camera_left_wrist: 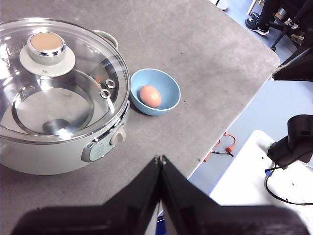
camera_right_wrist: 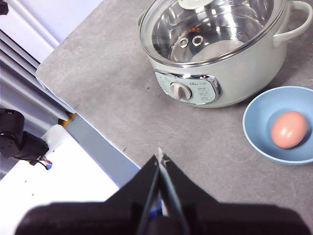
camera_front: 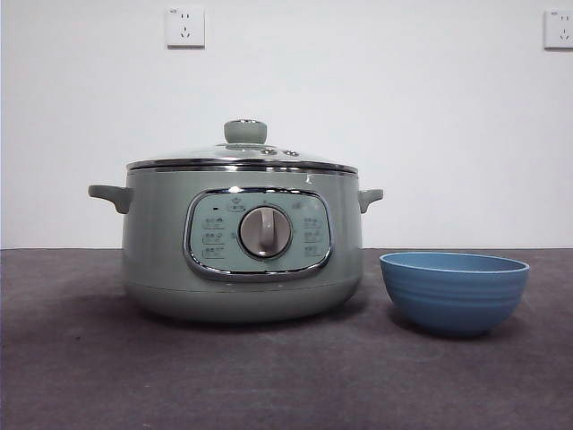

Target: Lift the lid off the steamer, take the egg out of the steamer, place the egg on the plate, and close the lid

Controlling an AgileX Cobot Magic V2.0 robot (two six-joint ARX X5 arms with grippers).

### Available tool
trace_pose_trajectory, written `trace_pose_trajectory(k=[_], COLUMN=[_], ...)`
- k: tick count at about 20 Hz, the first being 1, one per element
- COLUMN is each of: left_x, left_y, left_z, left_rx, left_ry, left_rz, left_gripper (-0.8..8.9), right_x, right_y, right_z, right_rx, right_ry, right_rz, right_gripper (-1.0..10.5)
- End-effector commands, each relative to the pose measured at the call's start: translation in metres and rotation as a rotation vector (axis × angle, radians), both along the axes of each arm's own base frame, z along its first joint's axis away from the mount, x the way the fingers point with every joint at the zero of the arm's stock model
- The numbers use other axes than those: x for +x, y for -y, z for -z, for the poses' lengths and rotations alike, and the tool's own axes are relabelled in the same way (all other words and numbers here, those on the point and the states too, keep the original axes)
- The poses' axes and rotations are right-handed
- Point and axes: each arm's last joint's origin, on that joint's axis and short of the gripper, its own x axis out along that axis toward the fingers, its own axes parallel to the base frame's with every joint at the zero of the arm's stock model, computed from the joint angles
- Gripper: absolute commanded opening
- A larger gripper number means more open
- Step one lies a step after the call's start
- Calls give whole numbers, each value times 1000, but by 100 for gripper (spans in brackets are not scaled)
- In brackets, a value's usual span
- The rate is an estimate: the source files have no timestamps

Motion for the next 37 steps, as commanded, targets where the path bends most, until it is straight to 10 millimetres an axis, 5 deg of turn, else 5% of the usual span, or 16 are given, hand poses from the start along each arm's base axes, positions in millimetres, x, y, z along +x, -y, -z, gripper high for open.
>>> trace_pose_trajectory(k=[1, 8, 13, 20, 24, 31, 37], left_x=[0, 1, 15, -2, -20, -24, -22], left_y=[0, 0, -2, -50, -64, -73, -75], left_z=[1, 1, -14, -35, 11, 151, 206], left_rx=[-2, 42, 158, 202, 213, 132, 98], left_ry=[-5, 61, 392, 795, 909, 706, 603], left_rz=[4, 20, -80, -288, -420, -653, -711], left_gripper=[-2, -3, -3, -2, -2, -2, -2], right_x=[0, 0, 0, 0, 0, 0, 0], right_y=[0, 0, 0, 0, 0, 0, 0], right_z=[0, 0, 0, 0, 0, 0, 0], right_rx=[2, 2, 2, 2, 2, 2, 2], right_ry=[4, 4, 4, 4, 4, 4, 4], right_rz=[3, 3, 3, 3, 3, 3, 3], right_gripper=[1, 1, 1, 1, 1, 1, 1])
